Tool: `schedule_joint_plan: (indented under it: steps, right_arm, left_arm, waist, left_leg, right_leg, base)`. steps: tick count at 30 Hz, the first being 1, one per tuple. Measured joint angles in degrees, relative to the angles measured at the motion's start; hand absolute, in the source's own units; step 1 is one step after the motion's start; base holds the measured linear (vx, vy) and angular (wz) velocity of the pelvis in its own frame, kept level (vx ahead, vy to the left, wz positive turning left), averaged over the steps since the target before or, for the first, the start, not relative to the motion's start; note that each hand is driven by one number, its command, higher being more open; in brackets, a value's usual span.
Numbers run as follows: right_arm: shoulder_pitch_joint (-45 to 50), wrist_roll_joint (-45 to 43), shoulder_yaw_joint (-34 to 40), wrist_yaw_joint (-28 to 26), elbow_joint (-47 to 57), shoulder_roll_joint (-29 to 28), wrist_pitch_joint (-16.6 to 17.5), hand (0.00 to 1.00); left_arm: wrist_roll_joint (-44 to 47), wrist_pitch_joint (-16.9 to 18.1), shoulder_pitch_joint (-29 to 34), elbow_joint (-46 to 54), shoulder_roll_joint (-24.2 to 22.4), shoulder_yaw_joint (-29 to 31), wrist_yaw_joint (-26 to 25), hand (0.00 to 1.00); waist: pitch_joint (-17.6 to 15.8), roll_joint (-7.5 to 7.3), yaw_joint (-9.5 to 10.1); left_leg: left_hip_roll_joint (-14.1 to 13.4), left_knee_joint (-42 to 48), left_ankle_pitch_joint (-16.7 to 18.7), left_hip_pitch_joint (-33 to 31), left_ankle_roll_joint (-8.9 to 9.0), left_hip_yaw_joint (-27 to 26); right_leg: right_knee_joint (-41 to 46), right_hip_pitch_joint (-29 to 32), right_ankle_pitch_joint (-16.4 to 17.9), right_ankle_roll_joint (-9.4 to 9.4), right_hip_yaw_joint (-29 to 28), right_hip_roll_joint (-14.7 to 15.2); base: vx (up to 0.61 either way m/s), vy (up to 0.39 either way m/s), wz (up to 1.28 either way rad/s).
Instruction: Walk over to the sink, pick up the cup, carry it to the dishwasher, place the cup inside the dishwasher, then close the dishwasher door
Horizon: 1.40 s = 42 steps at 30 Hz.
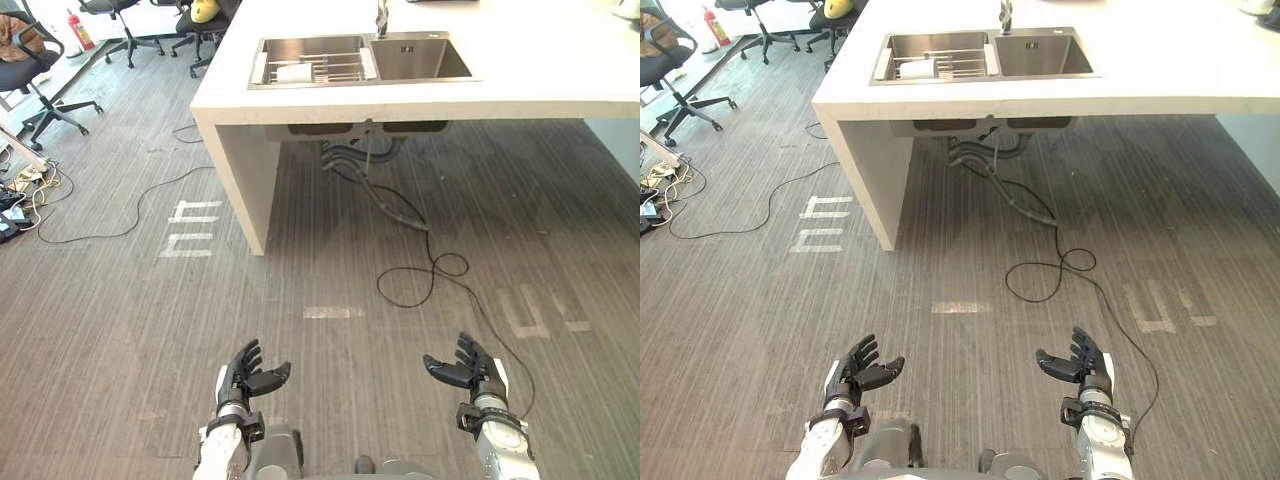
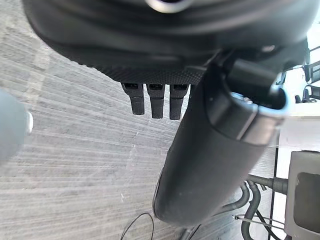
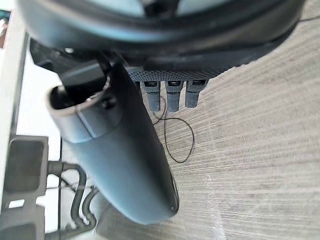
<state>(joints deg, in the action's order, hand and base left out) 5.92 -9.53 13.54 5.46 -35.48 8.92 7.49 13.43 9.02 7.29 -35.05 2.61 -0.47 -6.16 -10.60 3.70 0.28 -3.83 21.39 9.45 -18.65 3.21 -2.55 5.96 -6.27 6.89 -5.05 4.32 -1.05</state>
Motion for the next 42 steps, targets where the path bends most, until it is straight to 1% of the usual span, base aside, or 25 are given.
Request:
schedule_joint_plan:
  steps: [1, 5, 7, 8, 9, 10, 12, 14, 16, 18, 19, 20, 21, 22, 23, 25, 27, 28, 30, 32, 35, 37, 38, 39, 42]
  right_arm:
    - [0.4, 0.0, -0.3, 0.5, -0.8, 0.0, -0.4, 0.9]
    - [0.8, 0.2, -1.8, 0.7, -1.6, -1.3, -0.6, 0.9]
    - [0.5, 0.6, -3.3, 0.5, -2.4, -1.7, -0.7, 0.9]
    - [0.8, 0.7, -4.5, 0.4, -2.6, -2.4, -1.0, 0.9]
    - [1.2, 0.7, -5.3, 0.3, -2.6, -2.6, -1.0, 0.9]
    - [1.9, 0.7, -6.1, -0.1, -2.6, -3.0, -1.1, 0.9]
    - [3.2, 0.8, -7.7, -0.9, -2.5, -3.7, -1.3, 0.9]
    - [3.2, 0.9, -7.8, -1.0, -2.4, -3.8, -1.4, 0.9]
    - [3.1, 0.8, -7.5, -0.9, -2.2, -3.4, -1.4, 0.9]
    - [3.0, 0.8, -7.5, -1.0, -2.3, -3.3, -1.5, 0.9]
    - [3.1, 0.8, -7.6, -1.0, -2.2, -3.4, -1.5, 0.9]
    - [3.6, 0.9, -7.6, -0.9, -2.2, -3.3, -1.4, 0.9]
    - [3.6, 0.9, -7.5, -0.8, -2.8, -2.3, -1.4, 0.9]
    - [3.2, 0.9, -7.1, -0.5, -3.1, -1.5, -1.6, 0.9]
    - [3.3, 0.9, -6.7, -0.4, -2.0, -1.4, -1.6, 0.9]
    - [3.8, 0.9, -6.2, -0.4, -1.8, -1.5, -1.6, 0.9]
    - [5.1, 0.9, -6.2, -0.4, -1.2, -1.8, -1.6, 0.9]
    - [7.0, 0.8, -6.3, -0.4, 1.7, -2.4, -1.6, 0.9]
    - [7.8, 0.8, -6.4, -0.3, 4.2, -2.9, -1.0, 0.9]
    - [7.4, 0.7, -6.1, 0.1, 5.1, -3.0, -0.2, 0.9]
    - [6.0, 0.7, -4.9, 0.3, 4.4, -3.0, 0.1, 0.9]
    - [5.7, 0.7, -4.9, 0.5, 2.2, -2.4, 0.2, 0.9]
    - [5.1, 0.7, -5.1, 0.5, -0.3, -1.7, 0.2, 0.9]
    - [5.4, 0.7, -5.4, 0.0, -2.2, -2.0, -0.1, 0.9]
    - [5.2, 0.7, -5.6, -0.4, -5.6, -2.2, -0.3, 0.9]
  left_arm:
    - [0.0, 0.0, 0.9, 0.9, 0.1, 0.1, -0.2, 0.9]
    - [0.0, -0.1, 1.0, 1.2, 1.6, 0.0, -0.7, 0.9]
    - [0.0, -0.4, 2.4, 2.2, 1.4, -0.4, -1.0, 0.9]
    - [0.0, -0.4, 3.8, 3.6, 1.9, -1.2, -1.1, 0.9]
    - [0.0, -0.4, 4.2, 4.2, 2.3, -1.4, -1.1, 0.9]
    - [0.0, -0.4, 4.4, 4.6, 2.9, -2.2, -1.1, 0.9]
    - [0.0, -0.4, 4.3, 6.3, 3.0, -2.3, -1.1, 0.9]
    - [0.0, -0.4, 3.9, 7.1, 2.8, -2.2, -1.1, 0.9]
    - [0.1, -0.4, 3.4, 7.7, 2.1, -2.1, -1.1, 0.9]
    - [0.2, -0.4, 2.9, 7.7, 1.6, -1.2, -1.2, 0.9]
    - [0.2, -0.4, 2.8, 8.0, 1.9, -0.9, -1.3, 0.9]
    - [0.2, -0.4, 3.0, 8.4, 2.4, -1.0, -1.3, 0.9]
    - [0.3, -0.6, 2.5, 7.9, 1.7, -0.9, -1.4, 0.9]
    - [0.7, -0.7, 2.9, 9.3, 0.9, -0.8, -1.7, 0.9]
    - [0.7, -0.7, 4.3, 14.1, 0.6, -1.0, -2.3, 0.9]
    - [0.7, -0.7, 5.0, 20.4, -0.2, -1.3, -2.5, 0.9]
    - [1.1, -0.6, 5.1, 25.4, -1.3, -1.4, -2.6, 0.9]
    - [1.2, -0.1, 5.4, 31.2, -2.6, -1.6, -2.8, 0.9]
    - [1.2, 1.5, 5.9, 37.6, -2.8, -2.9, -3.2, 0.9]
    - [1.3, 2.8, 6.1, 42.1, -2.9, -4.1, -3.3, 0.9]
    - [2.4, 4.2, 6.2, 46.4, -2.9, -5.2, -2.6, 0.9]
    - [2.4, 4.8, 6.0, 46.7, -2.7, -5.7, -2.5, 0.9]
    - [2.4, 4.9, 6.0, 47.1, -3.0, -6.0, -2.6, 0.9]
    - [2.4, 4.8, 6.1, 47.2, -2.3, -5.9, -2.8, 0.9]
    - [2.4, 4.9, 5.9, 49.7, -2.2, -6.0, -4.0, 0.9]
  waist:
    - [0.3, 1.65, 0.69]
    - [0.7, -2.48, 1.42]
    - [0.7, -2.71, 1.81]
    - [0.6, -2.97, 1.81]
    - [0.5, -3.08, 1.75]
    - [0.5, -3.26, 1.68]
    - [1.1, -4.02, 1.12]
    - [1.3, -4.3, 0.11]
    - [1.2, -4.2, -0.5]
    - [0.8, -3.63, -0.42]
    - [1.1, -4.16, -0.27]
    - [1.6, -5.33, -0.39]
    - [1.6, -4.07, -0.51]
    - [2.2, -2.69, -0.27]
    - [2.3, -2.57, -0.22]
    - [2.3, -2.32, -0.3]
    - [2.2, -2.04, -0.16]
    - [1.8, -1.49, 0.57]
    - [2.1, -0.96, 0.92]
    - [2.1, -0.85, 1.27]
    - [2.4, -0.32, 1.78]
    - [3.0, 0.66, 1.76]
    - [2.6, 0.86, 2.43]
    - [3.1, -0.16, 2.57]
    - [3.2, -0.07, 2.51]
  left_leg:
    - [0.3, -5.1, -10.6, 1.2, -3.1, 1.5]
    - [5.4, -2.9, -5.5, 1.2, -6.53, -1.7]
    - [7.0, -2.9, -2.7, 4.1, -8.04, -3.8]
    - [7.4, -3.5, -1.3, 6.9, -8.67, -4.7]
    - [7.6, -3.6, -0.6, 8.4, -8.84, -4.9]
    - [7.8, -3.5, 0.6, 10.4, -9.03, -4.9]
    - [8.0, -3.7, 2.6, 14.3, -9.49, -4.3]
    - [8.0, -4.6, 3.5, 16.4, -9.4, -3.1]
    - [7.2, -5.6, 3.8, 18.6, -8.89, -2.1]
    - [4.9, -6.1, 4.4, 20.9, -7.81, -1.5]
    - [3.9, -5.9, 5.8, 22.5, -5.43, -0.9]
    - [4.5, -5.5, 7.3, 23.4, -4.03, 0.3]
    - [3.3, -5.2, 8.5, 24.2, -3.58, 1.3]
    - [1.2, -5.3, 8.6, 24.5, -3.01, 2.3]
    - [0.6, -4.9, 8.4, 24.6, -2.66, 3.0]
    - [-0.6, -1.8, 7.7, 23.8, -1.44, 5.6]
    - [-1.4, 5.7, 6.9, 21.5, -0.13, 7.1]
    - [-3.3, 18.0, 3.8, 17.0, 1.94, 6.9]
    - [-5.9, 28.9, 4.1, 11.9, 1.81, 5.1]
    - [-7.6, 30.6, 5.1, 8.5, 0.46, 2.5]
    - [-6.1, 23.8, 8.4, 5.0, -0.07, 0.9]
    - [-3.2, 8.5, 6.1, 5.5, -0.21, 0.9]
    - [-2.2, 2.8, 0.5, 7.3, -1.17, 0.0]
    - [-0.1, -0.5, -0.9, 8.8, -1.79, -0.7]
    - [0.9, -1.1, -0.7, 8.8, -2.7, -1.2]
  right_leg:
    - [1.6, -0.8, 3.2, 3.38, -1.5, -0.7]
    - [9.7, 2.0, 9.4, 6.41, -3.9, 5.3]
    - [21.4, 5.7, 10.4, 10.04, -8.2, 7.2]
    - [31.4, 9.2, 8.6, 14.73, -8.9, 7.9]
    - [36.3, 10.9, 7.0, 16.99, -8.9, 8.2]
    - [42.7, 13.0, 6.7, 17.39, -8.8, 8.4]
    - [50.4, 18.8, 8.6, 14.02, -5.9, 9.0]
    - [49.2, 22.8, 10.1, 11.54, -3.8, 9.1]
    - [44.0, 26.0, 11.3, 9.51, -2.3, 8.5]
    - [33.5, 27.2, 10.7, 9.2, -1.3, 6.5]
    - [20.6, 26.8, 3.9, 8.55, -1.2, 5.0]
    - [16.0, 26.6, -5.8, 7.61, -1.9, 5.2]
    - [17.8, 26.5, -5.4, 8.49, -1.2, 4.6]
    - [19.3, 26.5, -3.8, 7.46, -0.5, 3.3]
    - [20.4, 26.5, -0.9, 6.75, -0.1, 2.7]
    - [21.0, 24.8, 1.3, 5.68, 2.1, 2.4]
    - [19.1, 21.6, 1.9, 4.95, 4.1, 1.8]
    - [16.1, 17.2, 2.4, 4.14, 5.3, 0.4]
    - [13.5, 13.0, 2.9, 3.31, 6.1, -0.6]
    - [11.3, 10.4, 4.0, 1.63, 5.7, -1.0]
    - [10.0, 8.3, 5.0, 2.16, 4.7, -0.5]
    - [10.9, 8.0, 6.3, 3.91, 4.3, 0.6]
    - [13.0, 8.2, 7.6, 5.4, 2.5, 1.0]
    - [12.2, 8.1, 7.7, 6.5, 0.2, 2.1]
    - [9.3, 7.5, 6.7, 8.29, -0.7, 3.0]
  base:
    - [0.29, 0.257, -0.2]
    - [0.33, 0.221, -0.12]
    - [0.32, 0.193, -0.42]
    - [0.28, 0.132, -0.3]
    - [0.36, 0.139, -0.24]
    - [0.37, 0.108, -0.07]
    - [0.4, 0.07, 0.1]
    - [0.42, -0.034, 0.3]
    - [0.48, -0.118, 0.25]
    - [0.32, -0.126, 0.11]
    - [0.39, -0.188, 0.2]
    - [0.48, -0.231, 0.21]
    - [0.4, -0.214, 0.15]
    - [0.39, -0.235, 0.06]
    - [0.36, -0.243, 0.08]
    - [0.32, -0.259, 0.45]
    - [0.29, -0.245, 0.56]
    - [0.23, -0.196, 0.31]
    - [0.22, -0.156, 0.18]
    - [0.16, -0.049, -0.04]
    - [0.16, 0.066, -0.08]
    - [0.2, 0.159, -0.11]
    - [0.19, 0.111, -0.16]
    - [0.24, 0.11, -0.09]
    - [0.27, 0.104, -0.01]
